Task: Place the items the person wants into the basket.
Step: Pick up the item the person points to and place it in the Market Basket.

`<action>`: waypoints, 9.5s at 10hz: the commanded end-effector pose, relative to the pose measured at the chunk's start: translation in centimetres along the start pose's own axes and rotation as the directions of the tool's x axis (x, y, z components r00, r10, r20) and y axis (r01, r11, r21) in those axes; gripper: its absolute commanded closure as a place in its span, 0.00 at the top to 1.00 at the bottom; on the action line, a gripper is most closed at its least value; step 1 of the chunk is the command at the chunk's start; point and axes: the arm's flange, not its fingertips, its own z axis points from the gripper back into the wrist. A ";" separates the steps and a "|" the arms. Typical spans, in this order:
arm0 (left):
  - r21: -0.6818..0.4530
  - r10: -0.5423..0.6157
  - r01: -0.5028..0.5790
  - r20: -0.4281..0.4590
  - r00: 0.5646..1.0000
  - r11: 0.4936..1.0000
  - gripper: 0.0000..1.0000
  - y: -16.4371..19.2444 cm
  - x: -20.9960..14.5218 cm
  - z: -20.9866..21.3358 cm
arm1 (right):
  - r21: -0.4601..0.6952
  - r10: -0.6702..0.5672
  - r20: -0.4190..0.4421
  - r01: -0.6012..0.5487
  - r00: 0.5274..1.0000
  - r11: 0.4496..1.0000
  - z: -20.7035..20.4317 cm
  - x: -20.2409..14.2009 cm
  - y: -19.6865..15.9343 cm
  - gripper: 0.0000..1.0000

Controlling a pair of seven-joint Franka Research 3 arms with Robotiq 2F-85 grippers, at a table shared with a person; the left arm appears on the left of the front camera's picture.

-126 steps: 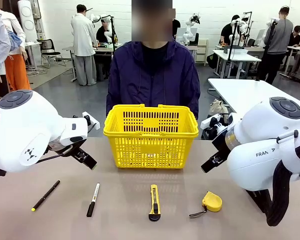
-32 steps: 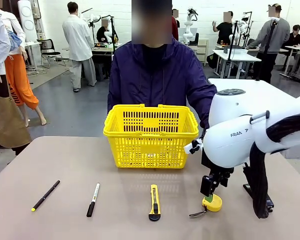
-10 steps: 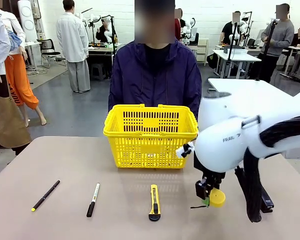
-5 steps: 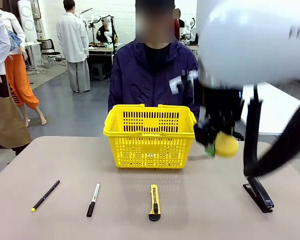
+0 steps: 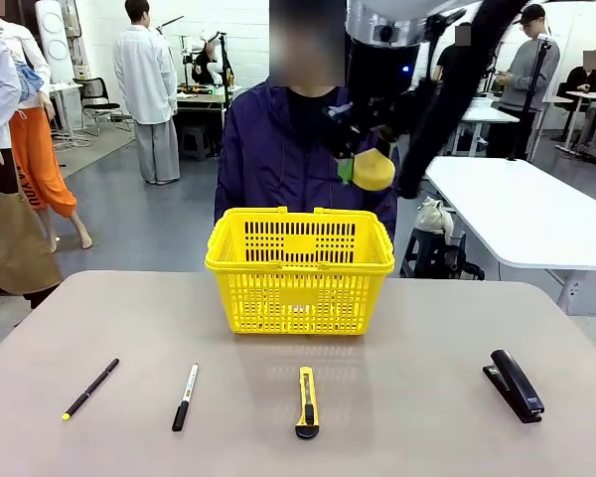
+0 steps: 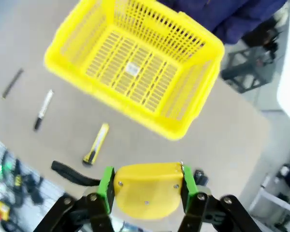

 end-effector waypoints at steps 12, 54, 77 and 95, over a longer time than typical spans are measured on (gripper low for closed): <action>-0.013 -0.021 0.021 0.012 1.000 1.000 1.00 0.1 0.0 0.2 | 0.082 -0.131 -0.019 0.132 0.991 0.988 -7.6 8.4 -7.2 0.65; -0.013 -0.021 0.021 0.012 1.000 1.000 1.00 0.1 0.0 0.2 | 0.274 -0.176 0.125 0.137 0.976 0.952 -14.5 -16.7 -15.6 1.00; -0.013 -0.021 0.021 0.012 1.000 1.000 1.00 0.1 0.0 0.2 | 0.441 -0.019 0.670 -0.377 0.742 0.814 -6.8 -40.4 -40.7 1.00; -0.013 -0.021 0.021 0.012 1.000 1.000 1.00 0.1 0.0 0.2 | 0.451 -0.026 0.652 -0.359 0.758 0.817 -7.0 -40.9 -42.0 1.00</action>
